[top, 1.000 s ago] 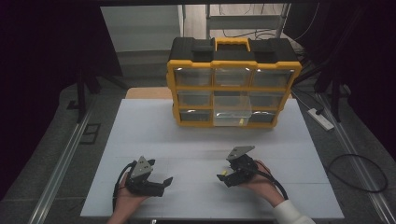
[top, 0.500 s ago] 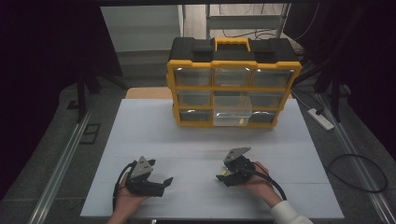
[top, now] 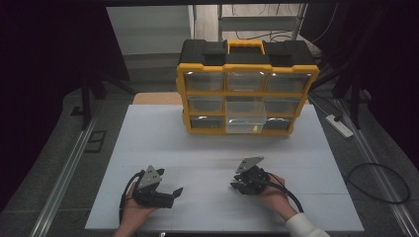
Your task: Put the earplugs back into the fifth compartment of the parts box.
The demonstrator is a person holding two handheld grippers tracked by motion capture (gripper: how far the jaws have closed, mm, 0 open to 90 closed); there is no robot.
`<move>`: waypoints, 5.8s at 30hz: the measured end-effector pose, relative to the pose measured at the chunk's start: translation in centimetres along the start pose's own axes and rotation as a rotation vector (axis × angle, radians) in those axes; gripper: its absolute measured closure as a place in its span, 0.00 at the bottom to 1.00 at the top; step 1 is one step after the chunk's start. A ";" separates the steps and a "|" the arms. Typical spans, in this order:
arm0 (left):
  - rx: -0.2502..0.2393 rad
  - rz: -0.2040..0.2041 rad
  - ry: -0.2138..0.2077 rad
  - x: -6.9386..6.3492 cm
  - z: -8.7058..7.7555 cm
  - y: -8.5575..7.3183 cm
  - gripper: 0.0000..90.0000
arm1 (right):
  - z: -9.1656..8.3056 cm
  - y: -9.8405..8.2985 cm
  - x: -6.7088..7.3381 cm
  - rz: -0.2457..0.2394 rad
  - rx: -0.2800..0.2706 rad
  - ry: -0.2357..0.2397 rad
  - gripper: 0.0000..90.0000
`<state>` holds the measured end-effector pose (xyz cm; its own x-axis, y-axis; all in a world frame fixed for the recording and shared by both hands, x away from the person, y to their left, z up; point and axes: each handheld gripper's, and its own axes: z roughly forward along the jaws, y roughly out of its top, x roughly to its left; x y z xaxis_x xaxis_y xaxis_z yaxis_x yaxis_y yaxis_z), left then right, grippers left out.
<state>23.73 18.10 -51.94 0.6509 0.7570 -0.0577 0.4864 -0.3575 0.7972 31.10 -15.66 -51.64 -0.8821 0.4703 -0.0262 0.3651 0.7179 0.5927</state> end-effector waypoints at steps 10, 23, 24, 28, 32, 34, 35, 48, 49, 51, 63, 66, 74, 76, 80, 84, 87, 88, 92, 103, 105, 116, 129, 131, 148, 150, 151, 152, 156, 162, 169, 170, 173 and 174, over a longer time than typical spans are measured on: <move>-0.001 0.005 0.000 -0.1 0.0 0.0 0.07 | -1.4 0.2 -0.4 0.032 -0.097 0.013 0.77; -0.007 -0.002 -0.002 0.0 -0.1 0.0 0.07 | -6.0 -0.1 -1.0 0.077 -0.317 -0.032 0.76; -0.006 0.000 -0.001 0.0 -0.1 0.0 0.07 | -6.3 -0.2 -1.1 0.080 -0.331 -0.034 0.76; -0.005 0.002 0.000 -0.1 -0.1 0.0 0.07 | -7.1 -0.3 -1.2 0.090 -0.357 -0.043 0.76; -0.005 0.001 0.001 0.0 -0.1 0.0 0.07 | -8.0 -0.4 -1.4 0.094 -0.386 -0.055 0.76; -0.005 0.001 0.001 0.0 -0.1 0.0 0.07 | -8.4 -0.4 -1.4 0.094 -0.399 -0.064 0.76; -0.005 0.001 0.001 0.0 -0.1 0.0 0.07 | -8.6 -0.4 -1.4 0.095 -0.404 -0.068 0.76; -0.007 -0.002 0.001 0.0 -0.1 0.0 0.07 | -10.6 -0.2 -1.9 0.127 -0.494 -0.095 0.76; -0.007 -0.002 0.000 0.0 -0.1 0.0 0.07 | -10.8 -0.2 -1.9 0.131 -0.498 -0.099 0.76; -0.007 -0.002 0.001 0.0 -0.1 0.0 0.07 | -11.0 -0.2 -1.9 0.135 -0.510 -0.102 0.76; -0.007 -0.006 0.010 0.0 -0.1 0.0 0.07 | -12.6 0.3 -2.3 0.156 -0.582 -0.147 0.76; -0.007 -0.002 0.011 -0.1 -0.1 0.0 0.07 | -12.7 0.6 -2.5 0.157 -0.586 -0.151 0.76; -0.008 -0.001 0.009 0.0 -0.1 0.1 0.07 | -13.9 1.8 -3.1 0.155 -0.599 -0.167 0.76; -0.010 -0.001 0.008 0.0 -0.1 0.1 0.07 | -14.3 2.2 -3.3 0.156 -0.612 -0.170 0.76; -0.008 0.001 0.007 0.0 -0.1 0.1 0.07 | -14.7 3.1 -3.6 0.154 -0.629 -0.190 0.76; -0.008 0.002 0.008 0.0 -0.1 0.1 0.07 | -14.5 4.0 -4.0 0.135 -0.614 -0.207 0.76; -0.008 0.001 0.009 0.0 -0.1 0.1 0.07 | -14.4 4.5 -4.3 0.132 -0.612 -0.216 0.76; -0.008 0.001 0.010 0.0 -0.1 0.1 0.07 | -14.4 4.6 -4.5 0.131 -0.611 -0.219 0.76; -0.005 0.003 0.008 0.0 0.0 0.1 0.07 | -14.4 5.1 -5.0 0.140 -0.613 -0.224 0.76; -0.007 0.001 0.009 0.0 0.0 0.1 0.07 | -14.3 7.0 -6.6 0.155 -0.613 -0.239 0.76; -0.005 0.002 0.009 0.1 0.0 0.1 0.07 | -14.3 7.1 -6.7 0.154 -0.614 -0.237 0.76; -0.007 0.001 0.009 0.1 0.0 0.1 0.07 | -13.1 9.5 -8.0 0.150 -0.574 -0.250 0.76; -0.008 -0.007 0.005 0.3 -0.1 0.0 0.07 | -11.3 11.6 -9.3 0.154 -0.518 -0.257 0.75; -0.008 -0.007 0.005 0.3 -0.1 0.1 0.07 | -11.1 11.6 -9.4 0.167 -0.502 -0.253 0.75; -0.017 -0.009 0.004 0.3 -0.2 0.1 0.07 | -12.4 10.6 -7.5 0.171 -0.519 -0.275 0.29; -0.016 -0.008 0.006 0.3 -0.2 0.1 0.07 | -12.6 10.2 -7.2 0.160 -0.525 -0.279 0.29; -0.015 -0.008 0.009 0.2 -0.2 0.1 0.07 | -12.7 10.0 -7.0 0.158 -0.530 -0.280 0.29; -0.017 -0.008 0.011 0.2 -0.2 0.2 0.07 | -12.8 9.7 -6.8 0.158 -0.534 -0.278 0.29; -0.018 -0.003 0.018 0.1 -0.2 0.2 0.07 | -13.4 8.2 -6.1 0.161 -0.545 -0.283 0.29; -0.024 -0.009 0.019 0.2 -0.3 0.2 0.07 | -14.3 5.7 -5.0 0.162 -0.566 -0.277 0.29; -0.026 -0.001 0.010 0.3 -0.1 0.2 0.07 | -14.6 0.7 -3.4 0.198 -0.586 -0.273 0.29; -0.026 -0.001 0.010 0.3 -0.1 0.2 0.07 | -14.6 0.7 -3.4 0.198 -0.586 -0.273 0.29; -0.030 -0.003 0.009 0.2 -0.3 0.2 0.07 | -14.6 -1.7 -2.7 0.214 -0.569 -0.285 0.29; -0.030 -0.001 0.011 0.2 -0.3 0.2 0.07 | -14.6 -2.4 -2.6 0.224 -0.569 -0.282 0.29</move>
<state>23.76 18.36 -51.60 0.6438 0.7634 -0.0524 0.4695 -0.3400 0.8148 28.13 -26.12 -41.26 -0.6638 0.7477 -0.0162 0.2491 0.2414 0.9379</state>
